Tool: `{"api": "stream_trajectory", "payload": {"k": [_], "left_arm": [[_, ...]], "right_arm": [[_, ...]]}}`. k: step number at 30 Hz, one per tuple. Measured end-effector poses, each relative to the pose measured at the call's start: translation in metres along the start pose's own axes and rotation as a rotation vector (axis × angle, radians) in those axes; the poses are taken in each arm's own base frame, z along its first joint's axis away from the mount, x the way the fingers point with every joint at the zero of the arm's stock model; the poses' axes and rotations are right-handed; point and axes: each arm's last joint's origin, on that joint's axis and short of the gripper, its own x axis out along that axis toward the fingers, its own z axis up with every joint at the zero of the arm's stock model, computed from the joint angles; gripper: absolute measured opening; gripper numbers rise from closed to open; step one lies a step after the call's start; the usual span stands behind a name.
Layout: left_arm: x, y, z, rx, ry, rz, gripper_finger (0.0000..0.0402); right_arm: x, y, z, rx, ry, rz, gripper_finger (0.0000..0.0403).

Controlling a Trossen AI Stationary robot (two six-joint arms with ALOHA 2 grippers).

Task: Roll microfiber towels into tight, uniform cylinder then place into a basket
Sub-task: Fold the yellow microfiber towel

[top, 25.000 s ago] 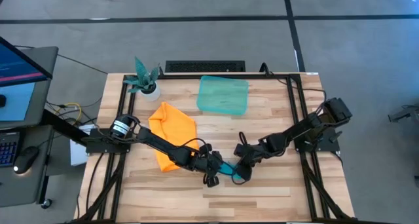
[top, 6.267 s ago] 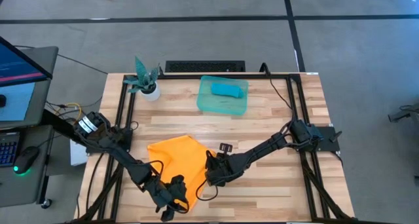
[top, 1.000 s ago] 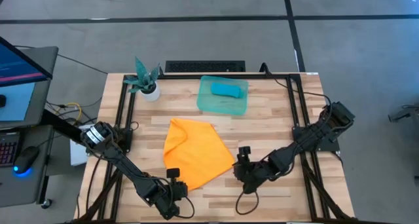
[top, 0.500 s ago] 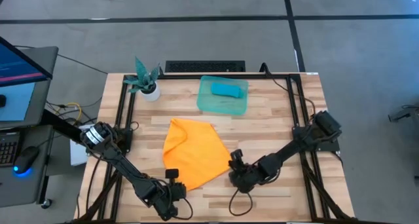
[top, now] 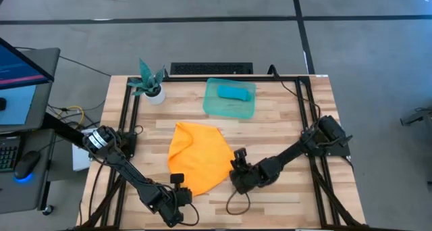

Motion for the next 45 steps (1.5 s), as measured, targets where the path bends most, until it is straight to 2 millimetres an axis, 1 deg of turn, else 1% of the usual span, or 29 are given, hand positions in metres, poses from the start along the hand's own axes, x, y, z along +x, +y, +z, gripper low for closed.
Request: {"api": "stream_trajectory", "payload": {"k": [4,7,11,14,15,16,19,21,22,24,28,32,36,41,43,45], "left_arm": [[0.0,0.0,0.0,0.001,0.0,0.001,0.0],[0.0,0.001,0.0,0.002,-0.01,0.014,0.0],[0.0,0.001,0.0,0.003,-0.018,0.026,0.0],[0.0,0.002,0.002,-0.012,-0.05,0.059,0.0],[-0.001,0.002,0.003,-0.019,-0.063,0.069,0.0],[-0.002,0.001,0.005,-0.022,-0.072,0.075,0.0],[-0.008,0.0,0.011,-0.015,-0.072,0.105,0.0],[-0.013,0.0,0.015,-0.007,-0.058,0.133,0.0],[-0.016,0.0,0.018,-0.002,-0.051,0.148,0.0],[-0.023,0.0,0.023,0.012,-0.038,0.176,0.0],[-0.042,0.001,0.037,0.071,-0.021,0.254,0.0],[-0.069,0.003,0.057,0.152,-0.033,0.343,0.0],[-0.106,0.009,0.081,0.246,-0.048,0.44,0.0],[-0.16,0.023,0.11,0.286,-0.159,0.583,0.0],[-0.175,0.027,0.122,0.284,-0.239,0.602,0.0],[-0.189,0.033,0.132,0.298,-0.28,0.616,0.0]], "right_arm": [[0.006,-0.007,-0.001,0.074,0.029,0.037,0.0167],[0.009,-0.011,-0.002,0.12,0.043,0.093,0.0142],[0.01,-0.011,-0.001,0.126,0.039,0.133,0.0081],[0.008,-0.007,-0.001,0.104,0.035,0.137,0.0026],[0.007,-0.006,-0.002,0.095,0.036,0.135,0.0014],[0.006,-0.005,-0.002,0.088,0.036,0.137,0.001],[0.001,-0.006,-0.003,0.078,0.043,0.123,0.0018],[-0.007,-0.008,-0.005,0.063,0.057,0.115,0.0018],[-0.013,-0.01,-0.006,0.062,0.058,0.103,0.0014],[-0.028,-0.015,0.0,0.088,0.034,0.071,0.0007],[-0.07,-0.02,0.005,0.14,-0.003,-0.014,0.0013],[-0.118,-0.021,0.011,0.16,-0.107,-0.09,0.001],[-0.161,-0.024,0.014,0.166,-0.234,-0.179,0.0006],[-0.212,-0.05,0.018,0.227,-0.35,-0.268,0.0014],[-0.231,-0.064,0.021,0.282,-0.399,-0.307,0.001],[-0.25,-0.08,0.02,0.334,-0.44,-0.365,0.0005]]}}
